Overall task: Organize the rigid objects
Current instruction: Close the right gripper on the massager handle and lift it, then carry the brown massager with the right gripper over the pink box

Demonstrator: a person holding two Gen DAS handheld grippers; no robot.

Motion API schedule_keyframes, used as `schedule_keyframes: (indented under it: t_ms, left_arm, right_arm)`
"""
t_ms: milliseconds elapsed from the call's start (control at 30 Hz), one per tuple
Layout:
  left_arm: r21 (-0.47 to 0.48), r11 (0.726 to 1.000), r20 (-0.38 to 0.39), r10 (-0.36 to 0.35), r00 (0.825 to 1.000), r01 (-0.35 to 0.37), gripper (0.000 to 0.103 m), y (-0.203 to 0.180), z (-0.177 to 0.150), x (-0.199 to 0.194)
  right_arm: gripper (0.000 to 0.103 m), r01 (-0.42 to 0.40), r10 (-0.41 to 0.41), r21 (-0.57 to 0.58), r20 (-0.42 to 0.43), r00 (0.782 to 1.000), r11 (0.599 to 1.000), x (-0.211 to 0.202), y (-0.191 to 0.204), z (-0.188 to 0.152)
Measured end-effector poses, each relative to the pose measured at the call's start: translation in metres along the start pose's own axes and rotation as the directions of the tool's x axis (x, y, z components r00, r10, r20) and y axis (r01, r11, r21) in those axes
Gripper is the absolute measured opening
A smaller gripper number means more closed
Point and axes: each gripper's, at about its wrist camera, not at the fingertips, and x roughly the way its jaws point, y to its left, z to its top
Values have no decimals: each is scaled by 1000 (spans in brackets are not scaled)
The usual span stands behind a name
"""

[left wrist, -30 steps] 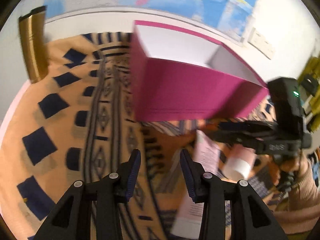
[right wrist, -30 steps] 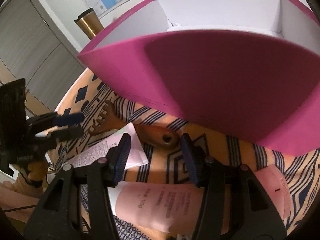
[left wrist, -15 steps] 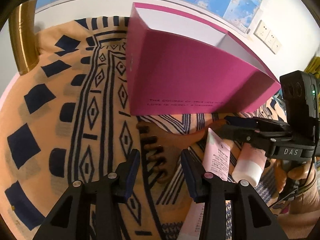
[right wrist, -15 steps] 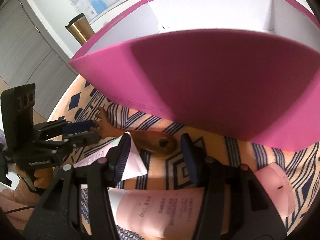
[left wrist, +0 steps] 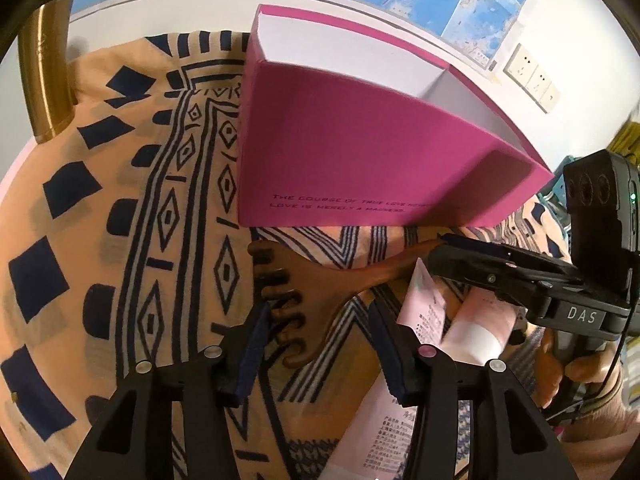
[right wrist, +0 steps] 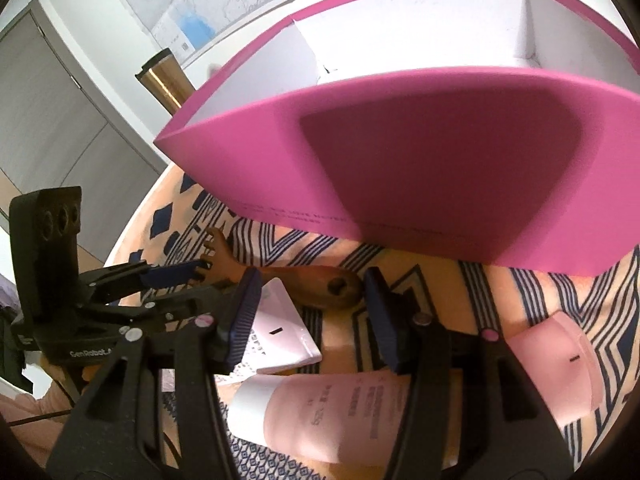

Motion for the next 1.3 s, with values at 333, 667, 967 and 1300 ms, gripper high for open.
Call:
schedule_keyframes:
  t_ms: [333,667,967,1300]
  left_arm:
    - [35,999,47,-20,999,18,50,-17,6,-19]
    - [82,995,105,-62,993,54,50,-41,11,-45]
    - [139,987,138,-96,986,77,50,-64,20,-58]
    - [179,979,165,-124,979,94,50,-82,31,-64]
  right_arm:
    - [56,-4,4,8,45,999,1000,-22,-1,-3]
    - [56,9,-6,-21,135,991,1000,-67,9,-1]
    - [56,27,-24,-12,196,980,1000,-97,4,0]
    - [56,52,-48,-9,250,967,999,-120,-2,7]
